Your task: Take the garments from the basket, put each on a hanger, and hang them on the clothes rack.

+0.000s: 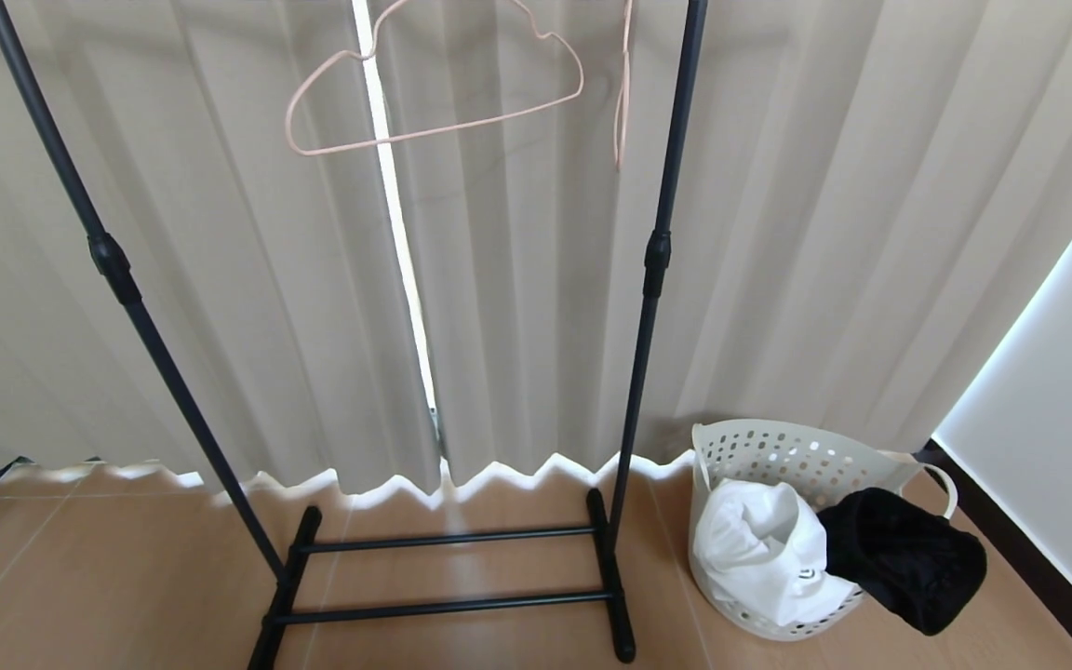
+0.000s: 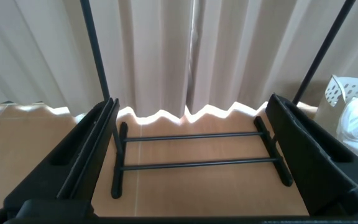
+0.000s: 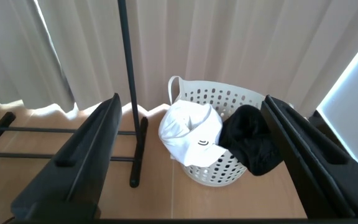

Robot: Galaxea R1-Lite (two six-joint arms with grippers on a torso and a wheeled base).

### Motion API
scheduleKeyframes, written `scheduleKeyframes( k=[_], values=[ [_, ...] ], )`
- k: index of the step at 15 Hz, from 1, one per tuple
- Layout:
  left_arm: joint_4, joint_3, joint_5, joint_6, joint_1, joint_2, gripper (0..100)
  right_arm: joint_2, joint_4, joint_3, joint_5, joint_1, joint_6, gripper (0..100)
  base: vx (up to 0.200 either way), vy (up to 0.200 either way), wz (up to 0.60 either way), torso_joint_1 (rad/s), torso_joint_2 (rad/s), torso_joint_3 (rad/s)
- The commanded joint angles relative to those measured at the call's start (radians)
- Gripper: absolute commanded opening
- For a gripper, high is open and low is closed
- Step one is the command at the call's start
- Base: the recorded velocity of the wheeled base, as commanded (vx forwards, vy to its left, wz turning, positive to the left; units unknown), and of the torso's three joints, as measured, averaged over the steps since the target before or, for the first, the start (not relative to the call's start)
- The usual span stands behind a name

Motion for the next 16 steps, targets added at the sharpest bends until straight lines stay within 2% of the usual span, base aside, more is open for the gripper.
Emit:
scheduleKeyframes(
  k=[1, 5, 10, 16],
  values=[
    [0.0, 0.0, -0.001, 0.0, 0.0, 0.0, 100, 0.001, 0.0, 0.0, 0.0, 0.001, 0.0, 100, 0.0, 0.0, 0.0, -0.036, 0.3, 0.261],
    [0.0, 0.0, -0.001, 0.0, 0.0, 0.0, 100, 0.001, 0.0, 0.0, 0.0, 0.001, 0.0, 100, 0.0, 0.0, 0.0, -0.021, 0.2, 0.184],
    [-0.002, 0.0, -0.001, 0.0, 0.0, 0.0, 100, 0.001, 0.0, 0.0, 0.0, 0.001, 0.0, 100, 0.0, 0.0, -0.6, -0.002, 0.02, 0.024],
    [0.0, -0.002, 0.001, -0.002, 0.0, 0.0, 100, 0.001, 0.0, 0.0, 0.0, 0.001, 0.0, 100, 0.0, 0.0, 0.0, 0.0, 0.0, 0.0]
  ],
)
